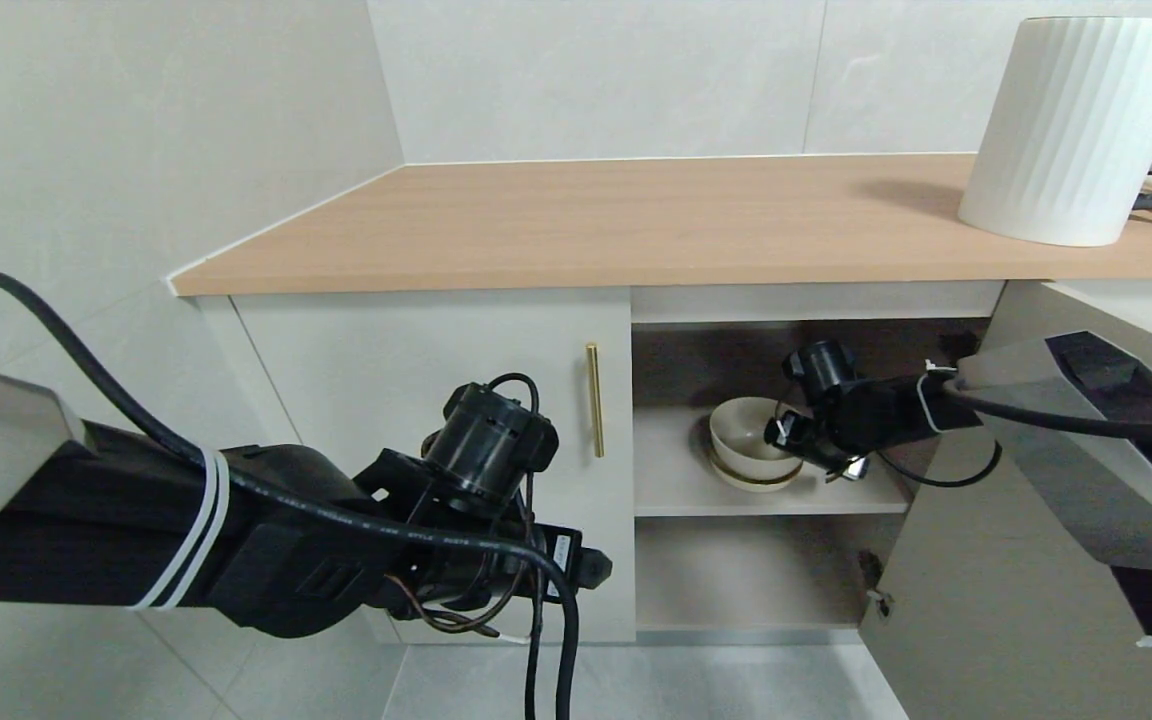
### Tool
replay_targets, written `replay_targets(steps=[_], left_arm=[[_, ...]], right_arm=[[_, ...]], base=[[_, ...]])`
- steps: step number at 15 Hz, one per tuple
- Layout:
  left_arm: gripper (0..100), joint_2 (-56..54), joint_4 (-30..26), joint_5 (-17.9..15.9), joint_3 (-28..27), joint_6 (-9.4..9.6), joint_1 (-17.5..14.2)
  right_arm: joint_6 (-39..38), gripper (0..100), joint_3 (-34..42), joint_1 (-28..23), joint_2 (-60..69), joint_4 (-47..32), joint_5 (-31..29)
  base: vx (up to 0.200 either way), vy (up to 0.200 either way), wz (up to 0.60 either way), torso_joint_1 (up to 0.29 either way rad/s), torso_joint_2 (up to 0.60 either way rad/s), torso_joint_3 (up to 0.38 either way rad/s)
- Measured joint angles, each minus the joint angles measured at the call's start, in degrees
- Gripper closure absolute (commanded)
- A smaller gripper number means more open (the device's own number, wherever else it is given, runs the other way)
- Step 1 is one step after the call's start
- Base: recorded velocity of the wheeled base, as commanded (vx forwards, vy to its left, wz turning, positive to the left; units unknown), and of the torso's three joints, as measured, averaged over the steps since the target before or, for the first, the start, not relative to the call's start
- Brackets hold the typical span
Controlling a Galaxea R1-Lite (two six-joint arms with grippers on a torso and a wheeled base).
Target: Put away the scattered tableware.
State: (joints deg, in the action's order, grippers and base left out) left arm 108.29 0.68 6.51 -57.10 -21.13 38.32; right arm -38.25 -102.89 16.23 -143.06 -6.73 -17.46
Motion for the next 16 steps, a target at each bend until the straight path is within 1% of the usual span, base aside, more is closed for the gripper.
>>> replay_targets(steps=[2,5,6,8,11,13,16], left_arm=[[0,-0.1,-0.09,0.0,0.0,-0.02,-0.17],[0,-0.55,-0.09,0.0,0.51,-0.09,-0.37],[0,-0.9,-0.13,-0.02,0.95,-0.27,-0.37],[0,-1.95,-0.13,-0.09,1.79,-1.65,-0.43],[0,-3.88,0.0,-0.22,3.16,-1.96,-0.43],[0,-4.51,-0.02,-0.16,3.39,-1.97,-0.43],[0,-4.84,0.0,-0.11,3.5,-1.96,-0.41]], right_arm=[[-0.17,0,5.05,0.55,3.58,-0.55,0.55],[0.68,0,16.24,2.9,12.7,-0.85,1.29],[1.83,0,20.29,4.04,16.3,-0.84,1.39],[3.63,0,29.11,6.79,23.8,-0.85,1.45],[4.45,0,41.01,11.39,32.06,-0.95,1.54],[4.51,0,46.25,12.91,34.95,-0.85,1.73],[5.03,0,50.08,13.75,37.55,-0.95,3.21]], base=[[0.0,0.0,0.0,0.0,0.0,0.0],[0.0,0.0,0.0,0.0,0.0,0.0],[0.0,0.0,0.0,0.0,0.0,0.0],[0.0,0.0,0.0,0.0,0.0,0.0],[0.0,0.0,0.0,0.0,0.0,0.0],[-0.2,0.0,0.0,0.002,0.01,0.002],[-0.2,0.0,0.0,0.004,0.01,-0.001]])
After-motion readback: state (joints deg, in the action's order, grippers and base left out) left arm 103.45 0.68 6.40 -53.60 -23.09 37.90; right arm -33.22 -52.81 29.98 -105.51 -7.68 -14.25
